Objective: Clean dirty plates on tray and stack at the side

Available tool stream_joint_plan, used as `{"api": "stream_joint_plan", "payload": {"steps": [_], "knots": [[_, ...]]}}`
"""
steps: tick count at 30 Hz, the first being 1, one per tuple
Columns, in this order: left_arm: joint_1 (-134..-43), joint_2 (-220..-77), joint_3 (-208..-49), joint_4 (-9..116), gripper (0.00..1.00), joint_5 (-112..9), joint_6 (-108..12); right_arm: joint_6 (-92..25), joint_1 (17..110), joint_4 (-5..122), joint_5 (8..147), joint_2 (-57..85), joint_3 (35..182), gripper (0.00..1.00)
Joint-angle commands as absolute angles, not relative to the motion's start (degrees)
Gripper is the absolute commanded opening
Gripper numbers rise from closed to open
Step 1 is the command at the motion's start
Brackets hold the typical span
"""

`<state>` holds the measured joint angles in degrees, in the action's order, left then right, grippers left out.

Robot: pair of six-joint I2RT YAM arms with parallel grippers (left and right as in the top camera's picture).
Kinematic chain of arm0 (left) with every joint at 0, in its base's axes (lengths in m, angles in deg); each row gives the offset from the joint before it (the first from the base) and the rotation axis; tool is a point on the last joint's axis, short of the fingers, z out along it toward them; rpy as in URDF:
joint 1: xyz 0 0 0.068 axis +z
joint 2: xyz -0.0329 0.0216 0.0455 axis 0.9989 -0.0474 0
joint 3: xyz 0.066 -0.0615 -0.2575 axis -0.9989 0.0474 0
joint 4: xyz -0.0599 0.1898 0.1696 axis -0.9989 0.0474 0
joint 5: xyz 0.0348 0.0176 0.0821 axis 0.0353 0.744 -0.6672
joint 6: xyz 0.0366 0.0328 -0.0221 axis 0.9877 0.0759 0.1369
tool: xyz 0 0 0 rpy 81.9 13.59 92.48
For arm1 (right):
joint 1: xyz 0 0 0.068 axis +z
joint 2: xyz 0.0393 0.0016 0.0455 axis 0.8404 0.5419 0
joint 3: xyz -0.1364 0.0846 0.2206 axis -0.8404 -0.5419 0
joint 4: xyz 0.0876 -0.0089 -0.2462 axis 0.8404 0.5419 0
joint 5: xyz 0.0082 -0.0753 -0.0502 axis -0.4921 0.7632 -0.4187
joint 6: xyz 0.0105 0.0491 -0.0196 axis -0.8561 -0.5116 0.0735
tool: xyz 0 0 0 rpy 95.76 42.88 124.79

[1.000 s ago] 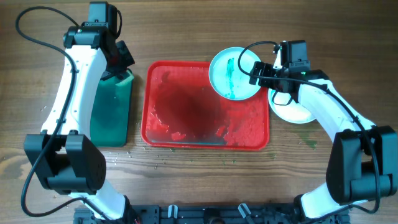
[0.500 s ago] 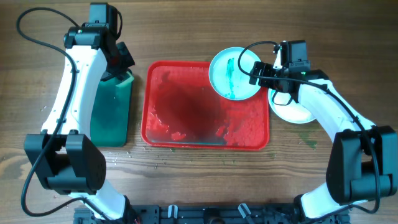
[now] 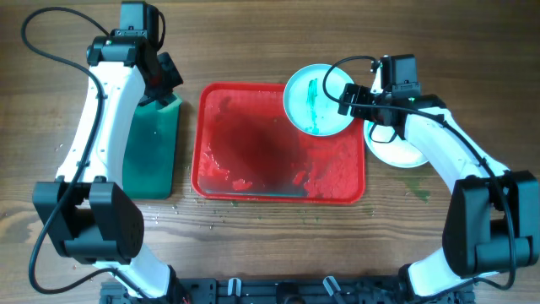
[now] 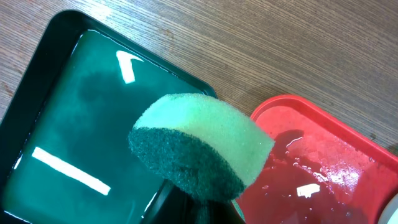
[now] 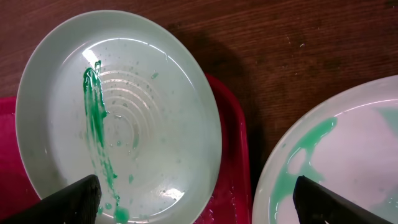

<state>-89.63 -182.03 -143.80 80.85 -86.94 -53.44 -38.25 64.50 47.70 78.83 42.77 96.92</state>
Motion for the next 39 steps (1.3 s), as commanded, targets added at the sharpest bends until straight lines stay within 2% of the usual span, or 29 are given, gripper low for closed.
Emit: {"api": "stream_joint_plan", "payload": {"steps": [1, 11, 17, 22, 24, 28, 30, 34, 39], "knots": [[-89.7, -182.0, -143.4, 80.4, 0.04, -86.3, -54.4, -37.9, 64.4, 47.6, 79.4, 43.1, 98.0, 1.0], [-89.8, -182.0, -143.4, 78.5, 0.04, -83.9, -54.4, -39.3, 64.4, 47.1, 78.8, 43.1, 98.0, 1.0], [-89.8, -182.0, -143.4, 77.4, 0.04, -82.5, -54.4, -33.4, 64.4, 48.3, 65.3, 42.9, 98.4, 1.0], [-89.8, -182.0, -143.4, 77.5, 0.04, -82.2, -54.4, -33.4, 64.4, 60.1, 67.7, 42.9, 108.9, 1.0], [-89.8, -182.0, -143.4, 77.5, 0.04, -82.2, -54.4, -33.4, 64.4, 64.8, 70.8, 43.6, 112.8, 0.93], [-89.8, -182.0, -143.4, 77.5, 0.04, -82.2, -54.4, -36.6, 64.4, 68.7, 73.4, 46.9, 113.8, 0.69], [-89.8, -182.0, -143.4, 77.5, 0.04, -82.2, -54.4, -36.9, 64.4, 69.3, 73.4, 49.6, 113.8, 0.63], [-89.8, -182.0, -143.4, 77.5, 0.04, -82.2, -54.4, -38.3, 64.4, 69.0, 75.4, 54.3, 113.8, 0.46], [-89.8, -182.0, -143.4, 77.5, 0.04, -82.2, -54.4, -39.2, 64.4, 67.9, 77.5, 57.3, 113.8, 0.4]]}}
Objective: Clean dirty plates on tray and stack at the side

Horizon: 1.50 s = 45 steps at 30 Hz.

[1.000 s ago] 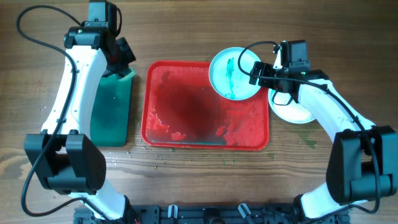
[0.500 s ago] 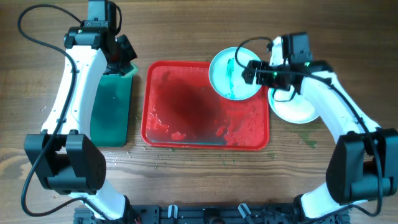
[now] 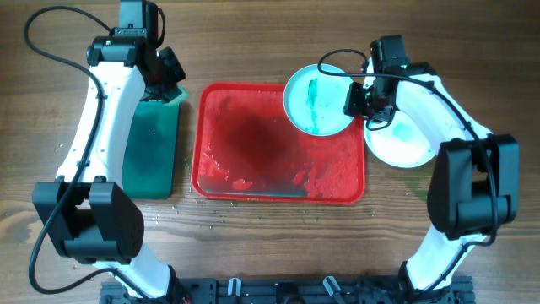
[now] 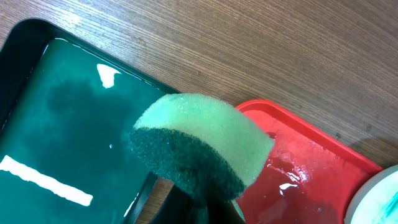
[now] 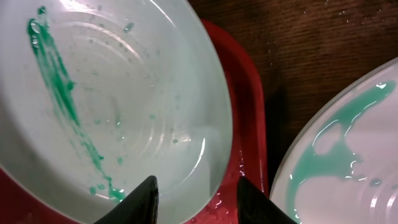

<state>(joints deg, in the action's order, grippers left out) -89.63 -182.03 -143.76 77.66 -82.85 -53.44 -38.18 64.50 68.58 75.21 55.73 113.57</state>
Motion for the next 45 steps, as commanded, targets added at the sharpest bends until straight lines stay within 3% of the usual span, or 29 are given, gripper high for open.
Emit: {"api": "stream_joint_plan", "payload": {"steps": [1, 6, 9, 11, 18, 23, 27, 28, 30, 33, 40, 45], "knots": [[-89.8, -182.0, -143.4, 77.5, 0.04, -82.2, -54.4, -39.2, 64.4, 67.4, 77.5, 57.7, 113.7, 0.4], [-89.8, -182.0, -143.4, 77.5, 0.04, -82.2, -54.4, -38.8, 65.3, 65.6, 77.5, 60.1, 113.6, 0.3], [-89.8, -182.0, -143.4, 77.5, 0.04, -82.2, -54.4, -35.9, 66.8, 64.1, 77.5, 60.1, 113.6, 0.18], [-89.8, -182.0, -143.4, 77.5, 0.04, -82.2, -54.4, -33.1, 68.2, 62.7, 78.4, 60.2, 113.6, 0.04], [-89.8, -182.0, -143.4, 76.8, 0.04, -81.7, -54.4, -28.9, 74.8, 70.9, 79.7, 60.1, 115.2, 0.04], [-89.8, -182.0, -143.4, 77.2, 0.04, -78.5, -54.4, -42.1, 81.4, 79.0, 78.9, 60.1, 118.6, 0.04], [-89.8, -182.0, -143.4, 78.6, 0.04, -78.5, -54.4, -52.5, 84.5, 76.4, 74.4, 60.1, 118.8, 0.05], [-89.8, -182.0, -143.3, 78.9, 0.04, -78.5, -54.4, -53.9, 85.0, 75.5, 74.7, 60.1, 118.8, 0.06], [-90.4, -182.0, -143.3, 79.5, 0.04, -78.3, -54.4, -54.8, 86.0, 73.0, 75.1, 60.1, 118.8, 0.24], [-91.5, -182.0, -143.3, 80.2, 0.04, -78.3, -54.4, -53.2, 86.2, 72.3, 75.1, 60.1, 118.8, 0.36], [-94.4, -182.0, -143.1, 79.8, 0.04, -78.3, -54.7, -36.0, 85.9, 64.7, 76.5, 60.6, 118.8, 0.38], [-94.6, -182.0, -141.2, 79.1, 0.04, -78.4, -58.4, -33.3, 85.9, 65.0, 78.6, 65.7, 118.9, 0.37]]}}
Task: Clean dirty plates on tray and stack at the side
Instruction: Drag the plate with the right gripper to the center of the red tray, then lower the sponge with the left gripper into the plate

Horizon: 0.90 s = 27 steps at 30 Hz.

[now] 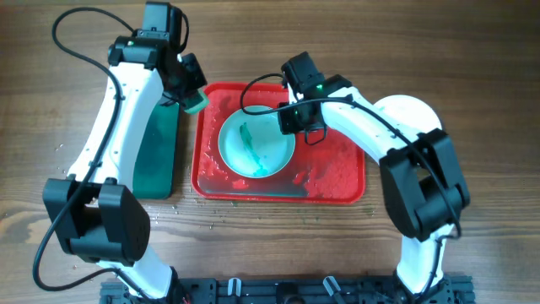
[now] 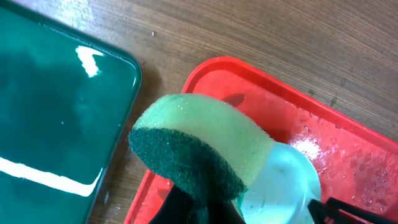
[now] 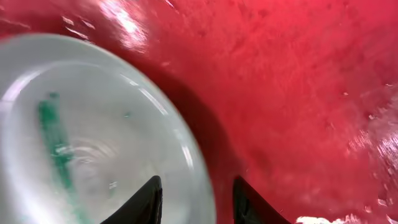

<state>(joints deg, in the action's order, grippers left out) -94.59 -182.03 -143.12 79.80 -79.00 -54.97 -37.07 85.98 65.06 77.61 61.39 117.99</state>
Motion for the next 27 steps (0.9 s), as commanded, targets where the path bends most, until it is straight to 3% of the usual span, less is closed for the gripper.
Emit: {"api": "stream_joint_plan", "payload": {"steps": [1, 5, 10, 17, 27], "knots": [[-94.6, -182.0, -140.6, 78.8, 0.04, -78.4, -59.2, -33.4, 85.9, 64.6, 77.5, 65.8, 118.9, 0.36], [-94.6, -182.0, -138.5, 78.3, 0.04, -78.3, -59.6, -40.5, 86.0, 65.1, 75.5, 65.7, 118.9, 0.04], [-97.4, -182.0, -133.6, 74.6, 0.04, -78.3, -59.6, -60.0, 86.0, 70.5, 78.5, 65.7, 118.9, 0.04], [-105.6, -182.5, -122.3, 60.9, 0.04, -78.4, -50.5, -55.3, 86.0, 70.0, 77.9, 65.7, 118.8, 0.04], [-106.7, -191.7, -119.6, 53.1, 0.04, -78.3, -40.6, -50.9, 86.0, 69.1, 74.9, 65.7, 118.8, 0.04]]}}
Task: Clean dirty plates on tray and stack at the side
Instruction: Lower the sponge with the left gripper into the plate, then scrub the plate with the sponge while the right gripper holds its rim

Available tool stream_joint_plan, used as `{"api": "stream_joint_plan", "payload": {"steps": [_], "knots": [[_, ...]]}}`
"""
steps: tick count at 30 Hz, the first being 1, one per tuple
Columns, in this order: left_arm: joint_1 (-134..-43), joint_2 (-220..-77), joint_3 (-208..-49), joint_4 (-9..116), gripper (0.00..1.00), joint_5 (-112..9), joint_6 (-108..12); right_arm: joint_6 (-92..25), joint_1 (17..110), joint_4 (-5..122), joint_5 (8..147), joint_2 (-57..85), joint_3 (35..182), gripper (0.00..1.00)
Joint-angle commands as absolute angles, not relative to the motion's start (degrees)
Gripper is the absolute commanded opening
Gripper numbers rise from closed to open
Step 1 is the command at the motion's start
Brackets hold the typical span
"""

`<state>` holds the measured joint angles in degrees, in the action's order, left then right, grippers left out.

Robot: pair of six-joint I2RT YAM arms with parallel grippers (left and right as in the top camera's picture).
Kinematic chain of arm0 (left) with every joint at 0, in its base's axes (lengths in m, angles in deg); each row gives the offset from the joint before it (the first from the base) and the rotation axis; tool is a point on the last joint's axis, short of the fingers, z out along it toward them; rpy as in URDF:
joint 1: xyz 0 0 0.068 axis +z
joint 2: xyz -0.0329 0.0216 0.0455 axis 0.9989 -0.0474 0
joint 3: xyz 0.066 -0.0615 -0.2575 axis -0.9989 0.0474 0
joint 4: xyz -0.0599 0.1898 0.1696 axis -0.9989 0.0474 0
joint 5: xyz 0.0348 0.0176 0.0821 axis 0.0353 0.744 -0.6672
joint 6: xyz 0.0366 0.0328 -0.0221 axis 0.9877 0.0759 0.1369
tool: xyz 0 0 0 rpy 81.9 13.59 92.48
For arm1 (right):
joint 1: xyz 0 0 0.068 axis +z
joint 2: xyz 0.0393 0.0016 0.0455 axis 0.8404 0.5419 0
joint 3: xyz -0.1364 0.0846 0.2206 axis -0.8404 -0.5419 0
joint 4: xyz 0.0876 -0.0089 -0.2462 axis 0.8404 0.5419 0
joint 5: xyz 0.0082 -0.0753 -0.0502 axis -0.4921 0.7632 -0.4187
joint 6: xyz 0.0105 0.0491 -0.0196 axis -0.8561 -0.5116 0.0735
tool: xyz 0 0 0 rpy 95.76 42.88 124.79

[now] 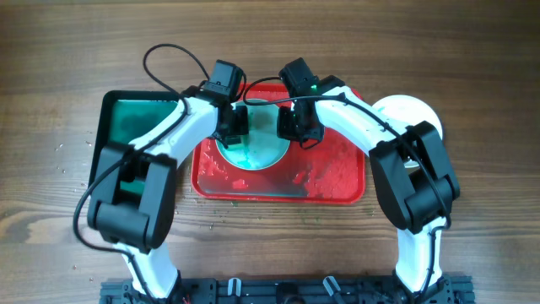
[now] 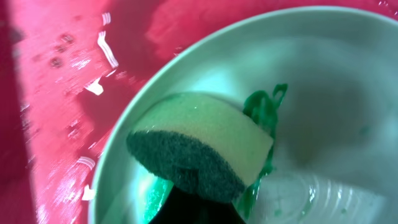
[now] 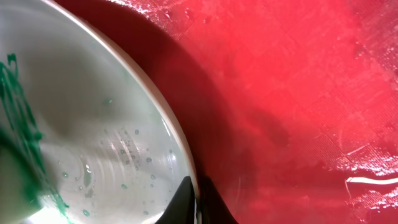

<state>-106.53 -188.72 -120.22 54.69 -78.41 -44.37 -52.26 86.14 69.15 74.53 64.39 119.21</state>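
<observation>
A pale plate (image 1: 257, 152) smeared with green soap (image 2: 264, 115) lies in the red tray (image 1: 329, 181). My left gripper (image 1: 234, 127) is shut on a green sponge (image 2: 199, 149), which presses on the plate's (image 2: 329, 87) left part; its fingers are hidden under the sponge. My right gripper (image 3: 196, 200) is shut on the plate's right rim (image 3: 180, 143), also seen overhead (image 1: 295, 127).
A dark green basin of water (image 1: 126, 127) stands left of the tray. A second white plate (image 1: 413, 110) lies on the wood to the right of the tray, partly under the right arm. The tray floor (image 3: 298, 93) is wet.
My left gripper went from the tray's far left corner to the plate, and the sponge now rests on it. My right gripper's fingers, then apart around the rim, are shut on it.
First the dirty plate leaned on the tray's far right corner, my right gripper open beside it and the sponge held over the basin. Then the right fingers flanked the rim. Later the plate lay mid-tray. Now it is pinched and the sponge is on it.
</observation>
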Motion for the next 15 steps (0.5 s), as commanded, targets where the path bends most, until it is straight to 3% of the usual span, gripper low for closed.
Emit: {"api": "stream_joint_plan", "payload": {"steps": [1, 5, 9, 12, 15], "knots": [[-106.8, -192.1, -119.6, 52.5, 0.04, -77.8, -40.5, -49.9, 86.0, 69.0, 74.1, 65.7, 118.8, 0.04], [-108.1, -192.3, -119.6, 54.5, 0.04, -60.8, -31.4, -40.5, 82.6, 68.8, 61.9, 65.9, 118.2, 0.04], [-109.9, -192.3, -119.6, 53.5, 0.04, -54.1, -30.3, -35.9, 80.2, 68.6, 54.0, 67.4, 118.0, 0.04], [-110.4, -192.3, -119.6, 50.7, 0.04, -57.7, -33.7, -35.9, 80.2, 68.5, 54.0, 67.6, 118.0, 0.04], [-110.4, -192.3, -119.6, 46.5, 0.04, -72.5, -42.8, -36.0, 80.2, 68.2, 54.0, 67.6, 118.0, 0.04]]}}
